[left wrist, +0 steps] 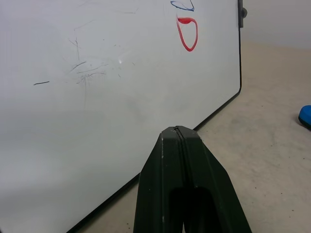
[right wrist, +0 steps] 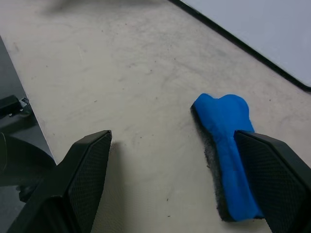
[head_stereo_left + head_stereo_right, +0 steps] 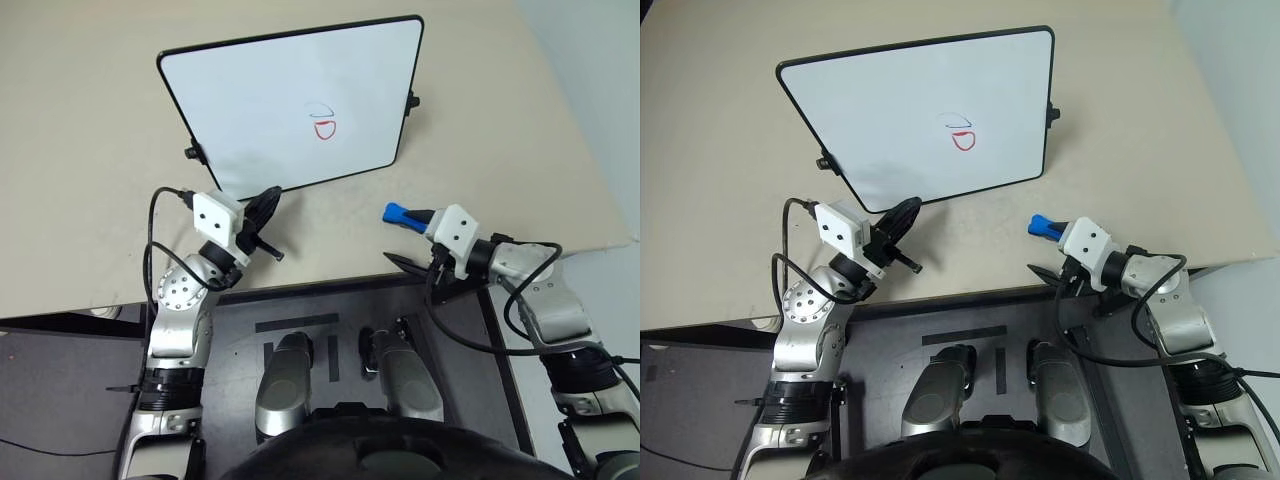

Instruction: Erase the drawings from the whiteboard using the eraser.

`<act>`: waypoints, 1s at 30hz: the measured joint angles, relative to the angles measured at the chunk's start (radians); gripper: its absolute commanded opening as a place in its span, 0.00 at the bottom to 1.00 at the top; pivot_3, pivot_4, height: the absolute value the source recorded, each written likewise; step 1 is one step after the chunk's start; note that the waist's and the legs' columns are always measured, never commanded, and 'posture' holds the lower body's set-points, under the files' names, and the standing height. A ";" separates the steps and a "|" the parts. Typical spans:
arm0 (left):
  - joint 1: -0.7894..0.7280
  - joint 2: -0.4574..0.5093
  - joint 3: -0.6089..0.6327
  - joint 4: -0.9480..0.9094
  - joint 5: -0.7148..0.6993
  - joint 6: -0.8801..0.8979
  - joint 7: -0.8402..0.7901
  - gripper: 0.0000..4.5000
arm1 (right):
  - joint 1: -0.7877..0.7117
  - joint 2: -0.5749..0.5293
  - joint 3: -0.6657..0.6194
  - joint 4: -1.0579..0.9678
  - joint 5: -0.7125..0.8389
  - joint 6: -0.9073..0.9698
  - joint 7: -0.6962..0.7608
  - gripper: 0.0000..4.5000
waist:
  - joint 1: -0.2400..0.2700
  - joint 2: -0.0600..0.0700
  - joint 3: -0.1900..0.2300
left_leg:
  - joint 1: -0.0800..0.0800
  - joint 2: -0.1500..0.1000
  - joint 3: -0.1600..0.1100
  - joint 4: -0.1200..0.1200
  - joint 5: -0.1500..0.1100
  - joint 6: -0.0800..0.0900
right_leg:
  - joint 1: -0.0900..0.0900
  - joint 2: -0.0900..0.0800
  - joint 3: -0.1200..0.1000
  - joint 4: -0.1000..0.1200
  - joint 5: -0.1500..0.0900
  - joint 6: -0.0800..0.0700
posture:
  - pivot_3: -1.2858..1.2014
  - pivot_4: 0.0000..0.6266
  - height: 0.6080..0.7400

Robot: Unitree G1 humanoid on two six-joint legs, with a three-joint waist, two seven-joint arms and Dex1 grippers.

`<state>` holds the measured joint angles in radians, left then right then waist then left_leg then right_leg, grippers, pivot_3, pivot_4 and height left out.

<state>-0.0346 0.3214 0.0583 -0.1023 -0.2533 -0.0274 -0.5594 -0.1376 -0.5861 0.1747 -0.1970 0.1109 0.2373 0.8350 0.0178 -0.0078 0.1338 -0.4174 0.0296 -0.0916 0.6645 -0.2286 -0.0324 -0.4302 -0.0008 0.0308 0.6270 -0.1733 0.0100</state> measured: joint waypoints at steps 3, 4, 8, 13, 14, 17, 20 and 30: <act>-0.001 -0.002 0.000 0.000 0.000 0.000 0.000 0.00 | -0.019 0.002 0.001 0.023 -0.008 -0.002 -0.001 0.94 | 0.000 0.000 0.000 | 0.001 0.000 0.000 0.000 0.000 0.000 | 0.001 0.000 0.000 0.000 0.000 0.000 | 0.52 0.24 1.00; -0.001 -0.002 0.000 0.000 0.000 0.000 0.000 0.00 | -0.024 0.003 0.001 0.030 -0.009 -0.004 -0.001 0.94 | 0.000 0.000 0.000 | 0.001 0.000 0.000 0.000 0.000 0.000 | 0.001 0.000 0.000 0.000 0.000 0.000 | 0.52 0.24 1.00; -0.001 -0.003 0.000 0.000 0.001 0.000 0.000 0.00 | -0.033 0.007 0.001 0.045 -0.021 -0.014 -0.008 0.76 | 0.000 0.000 0.000 | 0.002 0.000 0.000 0.000 0.000 0.000 | 0.002 0.000 0.000 0.000 0.000 0.000 | 0.52 0.24 1.00; -0.001 -0.006 0.000 0.000 0.001 0.000 0.002 0.00 | -0.049 0.014 -0.002 0.067 -0.036 -0.024 -0.031 0.38 | 0.000 0.000 0.000 | 0.004 0.000 0.000 0.000 0.000 0.000 | 0.004 0.000 0.000 0.000 0.000 0.000 | 0.52 0.24 1.00; -0.001 -0.006 0.000 0.000 0.001 0.000 0.002 0.00 | -0.051 0.014 -0.004 0.069 -0.037 -0.025 -0.034 0.30 | 0.000 0.000 0.000 | 0.004 0.000 0.000 0.000 0.000 0.000 | 0.004 0.000 0.000 0.000 0.000 0.000 | 0.52 0.24 1.00; -0.001 -0.006 0.000 0.000 0.002 0.000 0.002 0.00 | -0.054 0.014 -0.006 0.075 -0.040 -0.033 -0.044 0.08 | 0.000 0.000 0.000 | 0.004 0.000 0.000 0.000 0.000 0.000 | 0.004 0.000 0.000 0.000 0.000 0.000 | 0.52 0.24 1.00; -0.001 -0.007 0.000 0.000 0.003 0.000 0.002 0.00 | -0.054 0.014 -0.006 0.077 -0.048 -0.042 -0.045 0.00 | -0.001 0.000 0.000 | 0.004 0.000 0.000 0.000 0.000 0.000 | 0.004 0.000 0.000 0.000 0.000 0.000 | 0.52 0.24 1.00; -0.008 -0.006 0.002 0.003 0.003 -0.001 -0.001 0.00 | -0.122 0.046 0.003 0.086 -0.076 -0.103 -0.057 0.00 | -0.005 0.000 0.000 | 0.004 0.000 0.000 0.000 0.000 0.000 | 0.003 0.000 0.000 0.000 0.000 0.000 | 0.52 0.24 1.00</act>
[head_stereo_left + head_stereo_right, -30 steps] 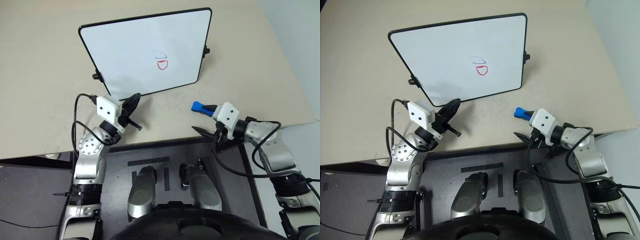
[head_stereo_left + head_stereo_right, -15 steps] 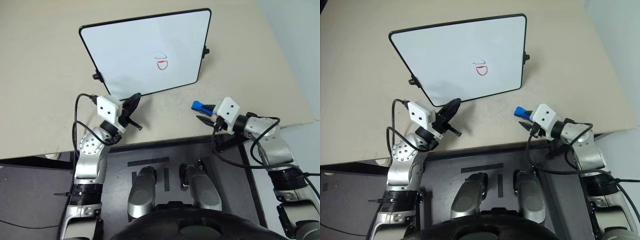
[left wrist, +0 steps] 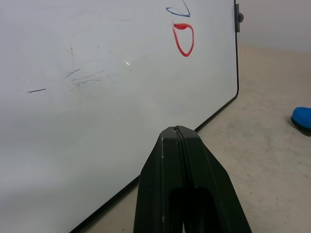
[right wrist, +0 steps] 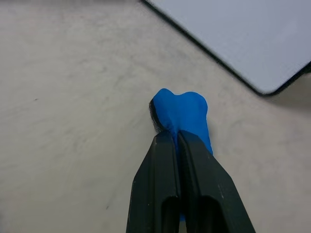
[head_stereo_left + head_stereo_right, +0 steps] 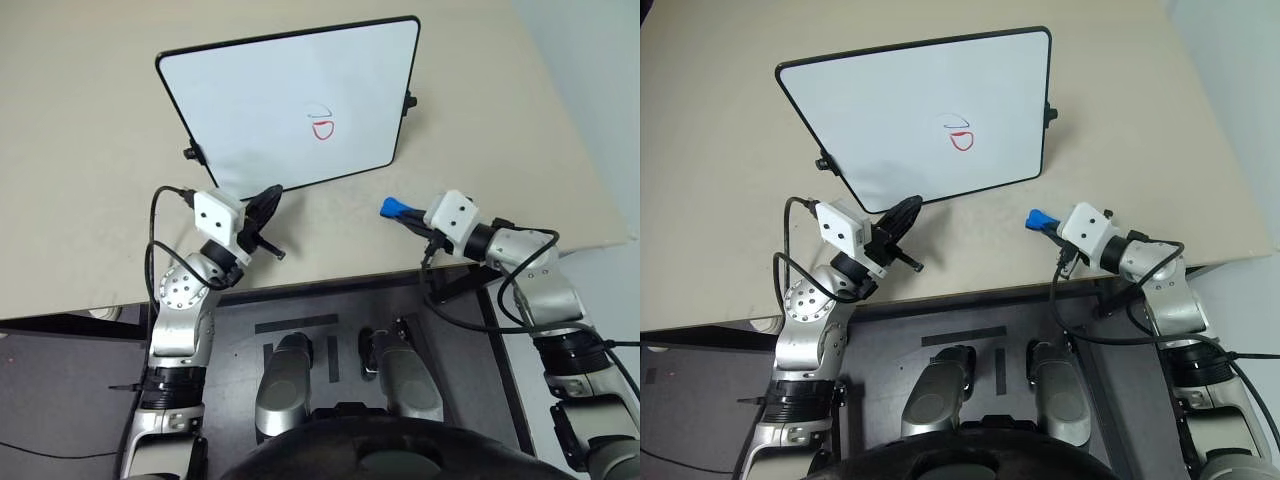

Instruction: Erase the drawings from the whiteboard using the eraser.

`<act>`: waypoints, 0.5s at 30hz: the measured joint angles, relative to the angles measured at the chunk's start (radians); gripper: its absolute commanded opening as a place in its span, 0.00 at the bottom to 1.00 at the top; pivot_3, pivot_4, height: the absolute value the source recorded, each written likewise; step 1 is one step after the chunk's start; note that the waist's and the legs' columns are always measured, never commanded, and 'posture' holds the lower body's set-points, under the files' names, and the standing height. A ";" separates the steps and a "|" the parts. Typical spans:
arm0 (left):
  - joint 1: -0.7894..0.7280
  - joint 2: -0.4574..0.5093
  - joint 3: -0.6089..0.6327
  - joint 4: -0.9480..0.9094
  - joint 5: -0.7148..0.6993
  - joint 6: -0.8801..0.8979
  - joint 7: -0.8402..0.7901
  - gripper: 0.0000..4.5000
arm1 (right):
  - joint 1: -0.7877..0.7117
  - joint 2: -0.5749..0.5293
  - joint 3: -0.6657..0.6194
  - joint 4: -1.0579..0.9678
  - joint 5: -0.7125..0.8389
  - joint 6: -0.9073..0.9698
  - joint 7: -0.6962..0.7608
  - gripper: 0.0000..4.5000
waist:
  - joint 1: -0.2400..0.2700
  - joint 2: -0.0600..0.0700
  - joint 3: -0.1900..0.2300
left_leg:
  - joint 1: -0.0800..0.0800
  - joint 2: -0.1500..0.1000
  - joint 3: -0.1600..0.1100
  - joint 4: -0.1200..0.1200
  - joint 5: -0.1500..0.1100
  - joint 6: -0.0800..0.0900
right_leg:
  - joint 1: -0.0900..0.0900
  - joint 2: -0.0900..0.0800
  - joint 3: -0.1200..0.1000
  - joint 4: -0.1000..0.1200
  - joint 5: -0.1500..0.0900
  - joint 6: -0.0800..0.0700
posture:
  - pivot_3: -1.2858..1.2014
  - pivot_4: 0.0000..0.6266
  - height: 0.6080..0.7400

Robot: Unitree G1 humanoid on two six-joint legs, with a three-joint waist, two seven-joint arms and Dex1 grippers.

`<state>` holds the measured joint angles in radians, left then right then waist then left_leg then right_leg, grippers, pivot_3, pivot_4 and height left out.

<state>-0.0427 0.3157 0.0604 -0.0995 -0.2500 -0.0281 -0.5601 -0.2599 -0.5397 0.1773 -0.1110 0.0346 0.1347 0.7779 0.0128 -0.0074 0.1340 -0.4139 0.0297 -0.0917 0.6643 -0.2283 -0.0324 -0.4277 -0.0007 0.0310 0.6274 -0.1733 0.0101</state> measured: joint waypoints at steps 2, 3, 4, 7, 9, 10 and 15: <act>-0.006 0.000 -0.001 0.001 0.000 -0.001 -0.001 0.00 | -0.079 0.032 0.002 -0.006 0.000 -0.047 -0.002 0.00 | -0.007 0.000 0.000 | 0.000 0.000 0.000 0.000 0.000 0.000 | -0.001 0.000 0.000 0.000 0.000 0.000 | 0.52 0.24 1.00; -0.010 0.000 -0.001 0.002 0.000 -0.001 -0.002 0.00 | -0.130 0.049 0.005 -0.011 -0.001 -0.078 -0.003 0.00 | -0.009 0.000 0.000 | 0.000 0.001 0.000 0.000 0.000 0.000 | -0.001 0.001 0.000 0.001 0.001 -0.001 | 0.52 0.24 1.00; -0.013 0.000 -0.001 0.003 0.000 -0.002 -0.003 0.00 | -0.181 0.067 0.009 -0.005 -0.007 -0.116 -0.007 0.00 | -0.009 0.000 0.000 | 0.000 0.001 0.000 -0.001 0.000 0.000 | -0.001 0.001 0.000 0.001 0.003 -0.005 | 0.52 0.24 1.00; -0.019 -0.001 -0.006 0.009 0.000 -0.003 -0.007 0.00 | -0.323 0.105 0.041 0.086 -0.062 -0.271 -0.027 0.00 | -0.008 0.000 0.000 | 0.000 0.001 -0.001 -0.002 0.000 0.000 | -0.003 0.001 0.000 0.000 0.006 -0.011 | 0.52 0.24 1.00; -0.018 -0.001 -0.006 0.014 0.000 -0.004 -0.006 0.00 | -0.361 0.109 0.055 0.168 -0.102 -0.368 -0.040 0.00 | 0.001 0.000 0.000 | -0.002 0.001 -0.002 -0.001 -0.001 0.000 | -0.003 0.001 -0.001 0.000 0.005 -0.011 | 0.52 0.24 1.00; -0.017 0.000 -0.004 0.017 0.000 -0.005 -0.006 0.00 | -0.374 0.114 0.064 0.215 -0.117 -0.409 -0.047 0.00 | 0.006 0.000 0.000 | -0.003 0.001 -0.002 -0.001 -0.001 0.000 | -0.004 0.000 -0.001 0.000 0.005 -0.011 | 0.52 0.24 1.00; -0.014 -0.002 -0.003 0.020 0.001 -0.013 0.000 0.00 | -0.482 0.171 0.092 0.470 -0.189 -0.613 -0.105 0.00 | 0.005 0.000 0.000 | -0.006 0.001 -0.001 -0.001 -0.002 -0.001 | -0.009 -0.001 -0.001 0.001 0.008 -0.013 | 0.52 0.24 1.00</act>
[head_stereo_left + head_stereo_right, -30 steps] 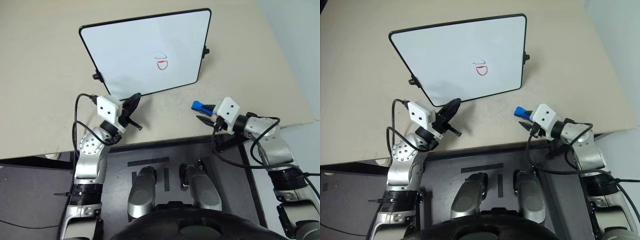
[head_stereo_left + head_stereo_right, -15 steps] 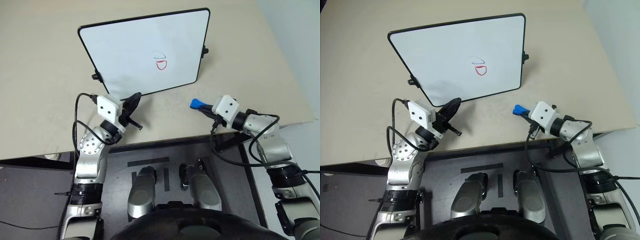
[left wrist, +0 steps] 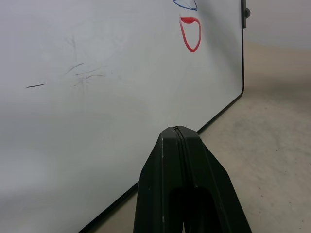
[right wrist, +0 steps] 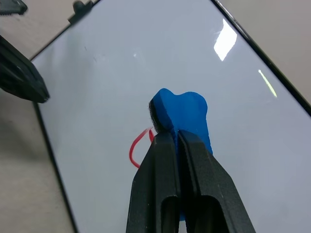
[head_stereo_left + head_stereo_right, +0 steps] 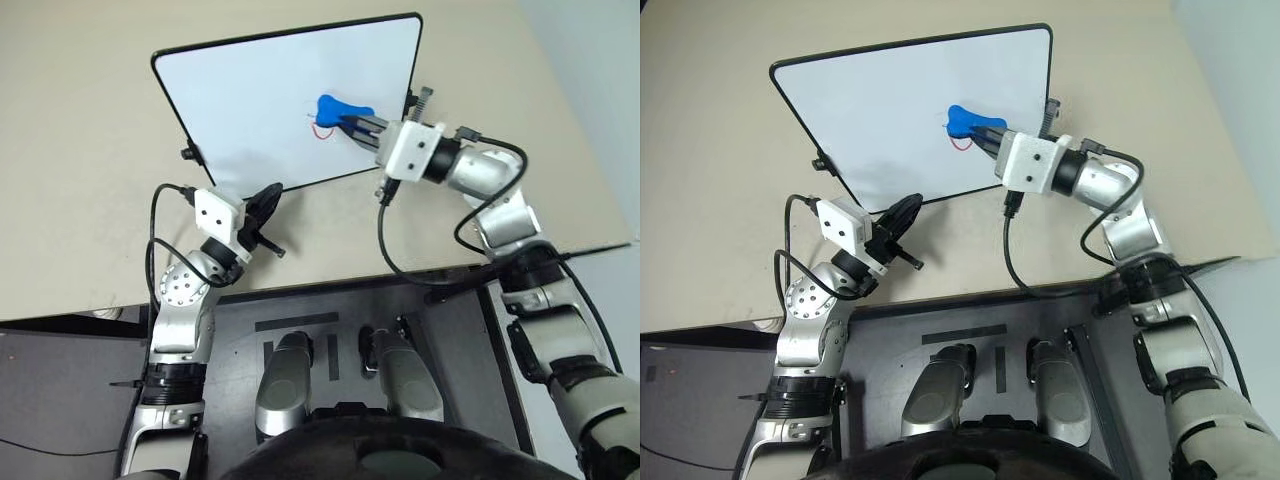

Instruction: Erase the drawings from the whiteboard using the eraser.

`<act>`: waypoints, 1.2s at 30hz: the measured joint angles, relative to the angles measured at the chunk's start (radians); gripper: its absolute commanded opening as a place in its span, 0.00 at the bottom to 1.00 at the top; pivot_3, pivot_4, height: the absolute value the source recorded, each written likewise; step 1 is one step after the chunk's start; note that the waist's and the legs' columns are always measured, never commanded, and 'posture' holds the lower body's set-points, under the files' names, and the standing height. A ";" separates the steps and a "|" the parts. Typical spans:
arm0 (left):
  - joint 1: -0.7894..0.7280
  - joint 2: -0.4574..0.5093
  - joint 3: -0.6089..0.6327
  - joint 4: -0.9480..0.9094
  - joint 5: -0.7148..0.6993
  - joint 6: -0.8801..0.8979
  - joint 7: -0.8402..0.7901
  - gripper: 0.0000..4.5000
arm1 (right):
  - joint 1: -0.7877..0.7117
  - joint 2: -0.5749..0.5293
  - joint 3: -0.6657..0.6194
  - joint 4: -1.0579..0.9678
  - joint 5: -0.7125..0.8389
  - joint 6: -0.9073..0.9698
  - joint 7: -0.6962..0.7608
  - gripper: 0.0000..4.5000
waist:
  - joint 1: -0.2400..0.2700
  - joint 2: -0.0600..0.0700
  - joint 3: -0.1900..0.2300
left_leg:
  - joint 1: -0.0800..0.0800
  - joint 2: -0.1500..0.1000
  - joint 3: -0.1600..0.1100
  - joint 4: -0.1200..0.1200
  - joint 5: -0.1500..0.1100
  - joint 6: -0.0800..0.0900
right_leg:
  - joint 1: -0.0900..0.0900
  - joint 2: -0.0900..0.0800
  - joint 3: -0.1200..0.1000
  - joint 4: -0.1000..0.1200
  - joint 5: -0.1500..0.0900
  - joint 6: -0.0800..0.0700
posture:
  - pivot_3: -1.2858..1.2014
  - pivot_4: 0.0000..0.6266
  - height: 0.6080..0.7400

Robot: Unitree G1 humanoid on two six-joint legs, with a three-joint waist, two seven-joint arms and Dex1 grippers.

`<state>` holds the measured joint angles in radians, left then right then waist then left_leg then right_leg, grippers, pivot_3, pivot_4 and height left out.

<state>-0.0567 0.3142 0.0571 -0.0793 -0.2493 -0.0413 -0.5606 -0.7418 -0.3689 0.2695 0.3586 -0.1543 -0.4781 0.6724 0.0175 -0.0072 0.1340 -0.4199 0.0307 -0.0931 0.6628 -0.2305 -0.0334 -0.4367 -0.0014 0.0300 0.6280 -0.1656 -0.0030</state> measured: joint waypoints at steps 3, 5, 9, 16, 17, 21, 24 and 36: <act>0.003 -0.001 0.002 0.000 0.002 -0.004 0.003 0.00 | -0.050 0.026 0.018 0.132 -0.036 -0.100 -0.042 0.00 | -0.001 0.000 0.000 | 0.000 0.000 0.000 0.000 0.000 0.000 | 0.000 0.000 0.000 0.001 0.000 -0.001 | 0.52 0.24 1.00; 0.004 -0.002 0.002 0.000 0.003 -0.005 0.004 0.00 | -0.072 0.045 0.029 0.224 -0.067 -0.147 -0.077 0.00 | -0.001 0.000 0.000 | 0.000 0.000 0.000 0.000 0.000 0.000 | -0.001 0.000 0.000 0.001 0.000 -0.001 | 0.52 0.24 1.00; 0.015 -0.004 0.003 0.000 0.008 -0.008 0.013 0.00 | -0.117 0.070 0.053 0.383 -0.119 -0.239 -0.131 0.00 | -0.002 0.000 0.000 | 0.000 0.000 0.000 0.000 0.000 -0.001 | -0.001 -0.001 0.000 0.001 0.001 -0.002 | 0.52 0.24 1.00; 0.025 -0.004 0.004 -0.002 0.008 -0.009 0.022 0.00 | -0.131 0.100 0.078 0.530 -0.157 -0.306 -0.151 0.00 | -0.005 0.000 0.000 | 0.001 0.000 0.000 0.000 -0.001 -0.001 | -0.001 -0.001 0.000 0.002 0.004 -0.006 | 0.52 0.24 1.00; 0.026 -0.004 0.004 -0.003 0.008 -0.009 0.022 0.00 | -0.130 0.102 0.083 0.541 -0.163 -0.308 -0.152 0.00 | -0.005 0.000 0.000 | 0.001 0.000 0.000 0.000 -0.001 -0.001 | -0.001 -0.001 0.000 0.002 0.004 -0.006 | 0.52 0.24 1.00; 0.029 -0.002 0.004 -0.008 0.008 -0.009 0.022 0.00 | -0.133 0.103 0.085 0.563 -0.195 -0.330 -0.208 0.00 | -0.005 0.000 0.000 | 0.001 0.000 0.000 0.000 -0.001 -0.002 | -0.001 -0.001 0.000 0.002 0.004 -0.006 | 0.52 0.24 1.00; 0.029 0.000 0.004 -0.009 0.008 -0.008 0.022 0.00 | -0.141 0.102 0.085 0.574 -0.222 -0.347 -0.276 0.00 | -0.006 0.000 0.000 | 0.000 0.000 0.000 0.000 -0.001 -0.002 | -0.002 -0.001 0.000 0.002 0.004 -0.006 | 0.52 0.24 1.00; 0.026 0.000 0.004 -0.009 0.008 -0.006 0.021 0.00 | -0.176 0.070 0.069 0.569 -0.293 -0.384 -0.498 0.00 | -0.007 0.001 0.000 | 0.000 0.000 0.000 -0.001 -0.006 -0.010 | -0.002 -0.001 0.000 0.001 0.008 -0.007 | 0.52 0.24 1.00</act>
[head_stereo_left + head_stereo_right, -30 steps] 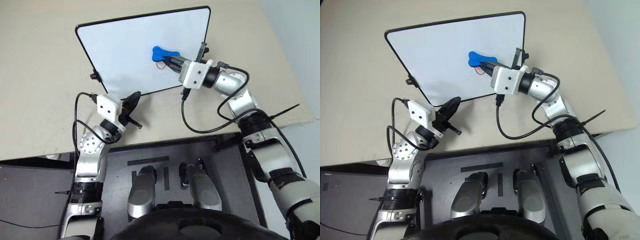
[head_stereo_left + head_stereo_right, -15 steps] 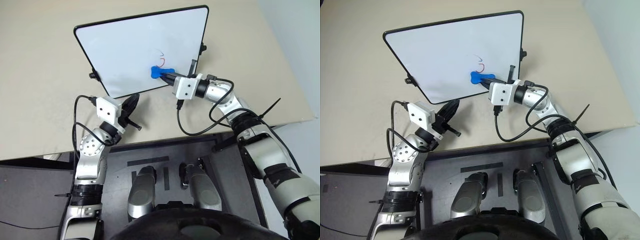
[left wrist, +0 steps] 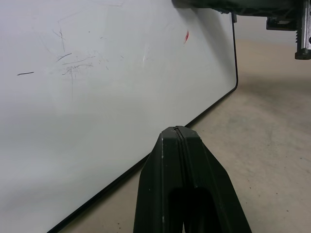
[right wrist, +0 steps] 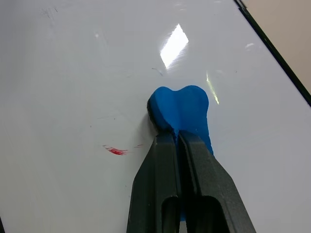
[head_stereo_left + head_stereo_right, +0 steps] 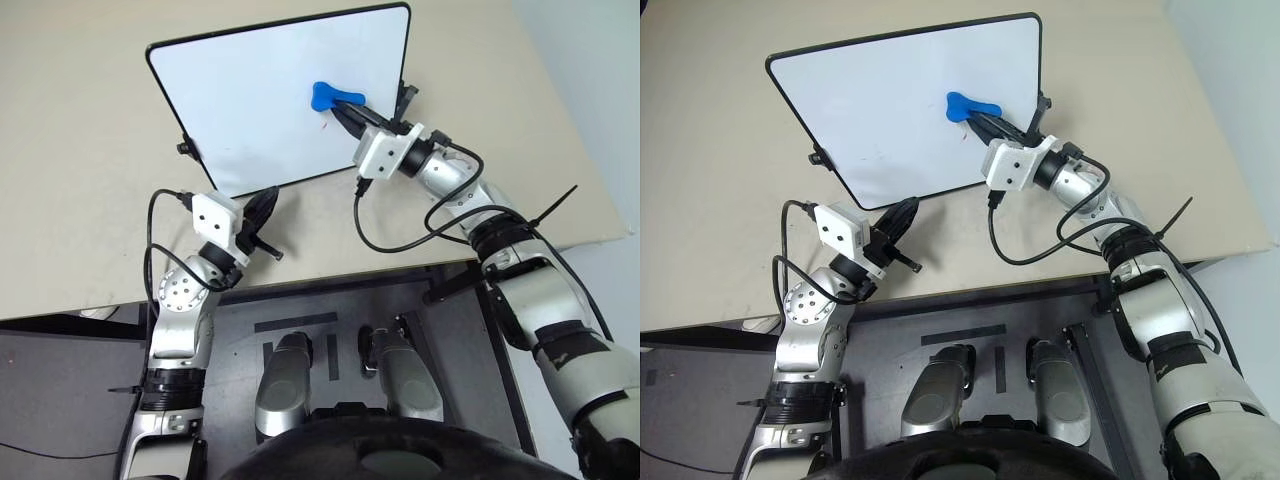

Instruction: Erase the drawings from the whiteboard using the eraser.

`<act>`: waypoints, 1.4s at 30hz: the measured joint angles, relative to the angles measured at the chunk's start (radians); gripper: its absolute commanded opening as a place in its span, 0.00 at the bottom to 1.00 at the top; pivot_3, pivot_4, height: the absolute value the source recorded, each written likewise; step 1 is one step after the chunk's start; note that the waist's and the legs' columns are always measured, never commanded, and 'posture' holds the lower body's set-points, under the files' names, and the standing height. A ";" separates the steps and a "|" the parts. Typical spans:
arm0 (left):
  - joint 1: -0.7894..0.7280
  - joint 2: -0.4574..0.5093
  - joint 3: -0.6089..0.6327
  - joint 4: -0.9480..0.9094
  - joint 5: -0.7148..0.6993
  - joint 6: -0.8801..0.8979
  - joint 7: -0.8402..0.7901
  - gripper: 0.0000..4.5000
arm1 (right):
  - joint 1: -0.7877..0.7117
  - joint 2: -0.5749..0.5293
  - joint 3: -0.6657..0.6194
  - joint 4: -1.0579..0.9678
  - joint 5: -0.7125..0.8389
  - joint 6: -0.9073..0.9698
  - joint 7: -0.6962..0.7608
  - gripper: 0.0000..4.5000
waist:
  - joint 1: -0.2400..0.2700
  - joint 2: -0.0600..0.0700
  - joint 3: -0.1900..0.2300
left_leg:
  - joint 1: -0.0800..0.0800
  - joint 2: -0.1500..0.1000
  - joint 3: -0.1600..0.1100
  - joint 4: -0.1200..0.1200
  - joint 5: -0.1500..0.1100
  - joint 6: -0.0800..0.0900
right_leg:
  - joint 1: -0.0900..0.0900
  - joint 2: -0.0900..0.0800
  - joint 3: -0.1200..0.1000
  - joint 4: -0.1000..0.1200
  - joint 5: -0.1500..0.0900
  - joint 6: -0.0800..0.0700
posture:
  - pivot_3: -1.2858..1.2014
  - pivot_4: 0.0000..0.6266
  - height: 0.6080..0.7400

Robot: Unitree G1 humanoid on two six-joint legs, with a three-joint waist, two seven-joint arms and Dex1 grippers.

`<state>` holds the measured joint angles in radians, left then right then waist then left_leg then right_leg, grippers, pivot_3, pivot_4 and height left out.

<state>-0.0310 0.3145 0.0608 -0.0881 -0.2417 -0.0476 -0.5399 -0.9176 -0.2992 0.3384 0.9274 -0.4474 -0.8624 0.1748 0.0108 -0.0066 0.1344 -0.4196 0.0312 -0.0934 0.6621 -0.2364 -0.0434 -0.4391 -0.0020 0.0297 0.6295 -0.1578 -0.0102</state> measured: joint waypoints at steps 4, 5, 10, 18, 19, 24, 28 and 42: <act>0.000 0.000 0.000 0.000 0.000 0.000 0.000 0.00 | 0.000 0.012 0.001 0.013 -0.001 0.001 0.004 0.00 | -0.001 0.000 0.000 | 0.000 0.000 0.000 0.000 0.000 0.000 | 0.000 0.000 0.000 0.000 0.000 0.000 | 0.52 0.24 1.00; 0.000 0.000 0.000 0.000 0.000 0.000 0.000 0.00 | 0.000 0.016 0.003 0.017 0.000 0.002 0.008 0.00 | -0.002 0.000 0.000 | 0.001 0.000 0.000 0.000 0.000 0.000 | 0.000 0.000 0.000 0.000 0.000 0.000 | 0.52 0.24 1.00; 0.000 0.001 0.000 0.000 0.000 0.000 0.000 0.00 | 0.013 0.029 0.028 0.064 -0.008 0.011 0.039 0.00 | -0.006 0.000 0.000 | 0.001 0.000 0.000 0.000 0.000 0.000 | 0.000 0.000 0.000 0.000 0.001 0.000 | 0.52 0.24 1.00; -0.001 0.002 0.000 0.000 0.000 0.000 -0.001 0.00 | 0.044 0.031 0.051 0.117 -0.023 0.040 0.076 0.00 | -0.007 0.000 0.000 | 0.001 0.000 0.000 0.000 0.000 0.000 | 0.000 0.000 0.000 -0.001 0.001 0.000 | 0.52 0.24 1.00; -0.002 0.002 0.000 0.000 0.000 0.000 -0.001 0.00 | 0.044 0.030 0.051 0.116 -0.028 0.039 0.071 0.00 | -0.007 0.000 0.000 | 0.001 0.000 0.000 -0.001 0.000 0.000 | 0.000 0.000 0.000 -0.001 0.001 0.000 | 0.52 0.24 1.00; -0.006 0.002 0.000 0.000 0.000 0.000 -0.003 0.00 | 0.041 0.019 0.051 0.092 -0.050 0.015 0.023 0.00 | -0.007 0.001 0.000 | 0.000 0.000 0.000 -0.001 0.000 0.000 | -0.002 0.000 0.000 -0.002 0.001 0.000 | 0.52 0.24 1.00; -0.007 0.002 0.000 0.000 0.000 0.000 -0.003 0.00 | 0.007 0.009 0.045 0.043 -0.059 -0.008 -0.032 0.00 | -0.011 0.001 0.001 | -0.001 0.000 0.000 -0.002 0.000 0.000 | -0.003 0.000 0.000 -0.002 0.001 0.000 | 0.52 0.24 1.00; -0.021 -0.002 -0.004 0.001 0.000 0.000 -0.004 0.00 | -0.043 0.031 0.027 -0.042 -0.008 -0.014 0.017 0.00 | -0.013 0.001 0.001 | 0.000 0.000 0.000 -0.004 0.002 0.004 | -0.004 0.001 0.000 -0.004 0.000 0.001 | 0.52 0.24 1.00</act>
<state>-0.0516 0.3127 0.0572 -0.0874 -0.2416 -0.0473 -0.5440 -0.9603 -0.2679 0.3651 0.8857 -0.4551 -0.8762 0.1920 -0.0022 -0.0054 0.1352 -0.4201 0.0315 -0.0932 0.6582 -0.2344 -0.0398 -0.4435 -0.0014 0.0297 0.6258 -0.1582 -0.0094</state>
